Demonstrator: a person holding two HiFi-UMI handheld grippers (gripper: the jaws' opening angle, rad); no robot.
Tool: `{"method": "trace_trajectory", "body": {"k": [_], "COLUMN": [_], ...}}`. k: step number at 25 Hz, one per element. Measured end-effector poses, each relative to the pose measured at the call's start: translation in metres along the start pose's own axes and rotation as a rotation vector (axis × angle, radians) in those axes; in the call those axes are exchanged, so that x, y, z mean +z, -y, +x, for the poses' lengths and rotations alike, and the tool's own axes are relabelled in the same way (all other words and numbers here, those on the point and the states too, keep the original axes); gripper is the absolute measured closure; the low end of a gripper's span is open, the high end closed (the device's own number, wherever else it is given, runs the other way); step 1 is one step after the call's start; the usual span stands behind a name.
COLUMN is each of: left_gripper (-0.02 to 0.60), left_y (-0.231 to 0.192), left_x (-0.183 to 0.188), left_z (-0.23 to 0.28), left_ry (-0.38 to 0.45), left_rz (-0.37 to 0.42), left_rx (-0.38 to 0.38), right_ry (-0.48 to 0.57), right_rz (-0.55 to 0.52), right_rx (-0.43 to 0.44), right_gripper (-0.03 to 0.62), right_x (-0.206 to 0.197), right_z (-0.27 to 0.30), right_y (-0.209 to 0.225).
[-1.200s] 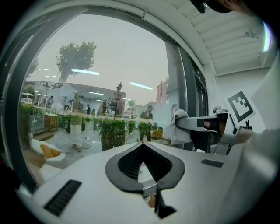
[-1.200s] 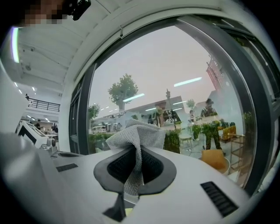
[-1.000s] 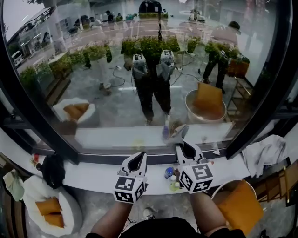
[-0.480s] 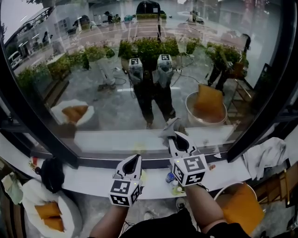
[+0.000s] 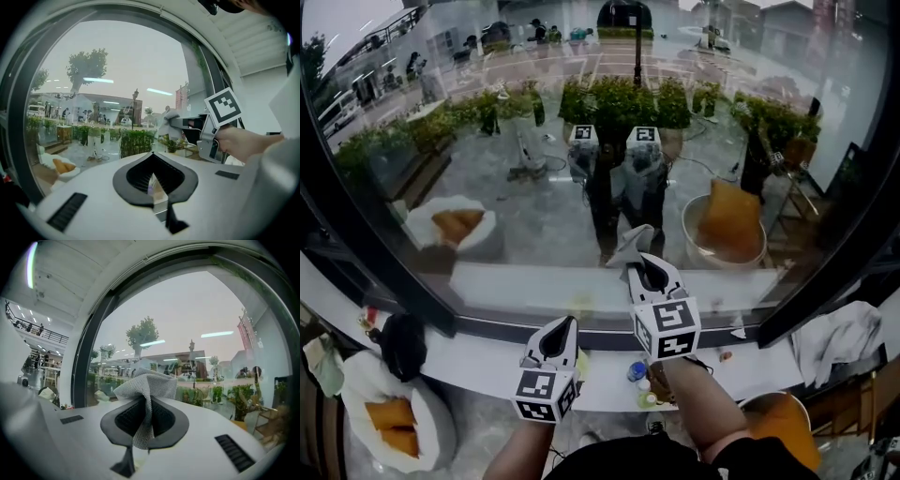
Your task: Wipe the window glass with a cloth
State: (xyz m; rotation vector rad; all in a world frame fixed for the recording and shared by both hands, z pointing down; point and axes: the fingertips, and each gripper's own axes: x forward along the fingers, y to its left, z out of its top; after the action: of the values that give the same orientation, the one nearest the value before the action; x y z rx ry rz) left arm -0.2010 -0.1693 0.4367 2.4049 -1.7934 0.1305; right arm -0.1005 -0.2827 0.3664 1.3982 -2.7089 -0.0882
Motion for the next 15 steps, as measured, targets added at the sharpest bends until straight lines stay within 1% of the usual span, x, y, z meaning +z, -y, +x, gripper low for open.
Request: {"method": "trace_trajectory", "body": {"k": [5, 11, 15], "left_gripper": [0.574, 0.574, 0.574], "left_y": [0.001, -0.004, -0.005], "left_x": [-0.003, 0.0, -0.001], "left_z": [0.013, 0.024, 0.03], "left_ry": [0.004, -0.008, -0.015], "left_rz": [0.017, 0.004, 0.021], "left_rx": [0.02, 0.05, 0.053], "right_ry": [0.001, 0.002, -0.004], "right_rz": [0.001, 0.004, 0.009], "right_rx": [-0.003, -0.013, -0.021], "right_gripper": [0.554, 0.554, 0.554], "right_x": [-0.001, -0.002, -0.006], "right_z": [0.02, 0.04, 0.049], "right_y": [0.019, 0.035, 0.045]}}
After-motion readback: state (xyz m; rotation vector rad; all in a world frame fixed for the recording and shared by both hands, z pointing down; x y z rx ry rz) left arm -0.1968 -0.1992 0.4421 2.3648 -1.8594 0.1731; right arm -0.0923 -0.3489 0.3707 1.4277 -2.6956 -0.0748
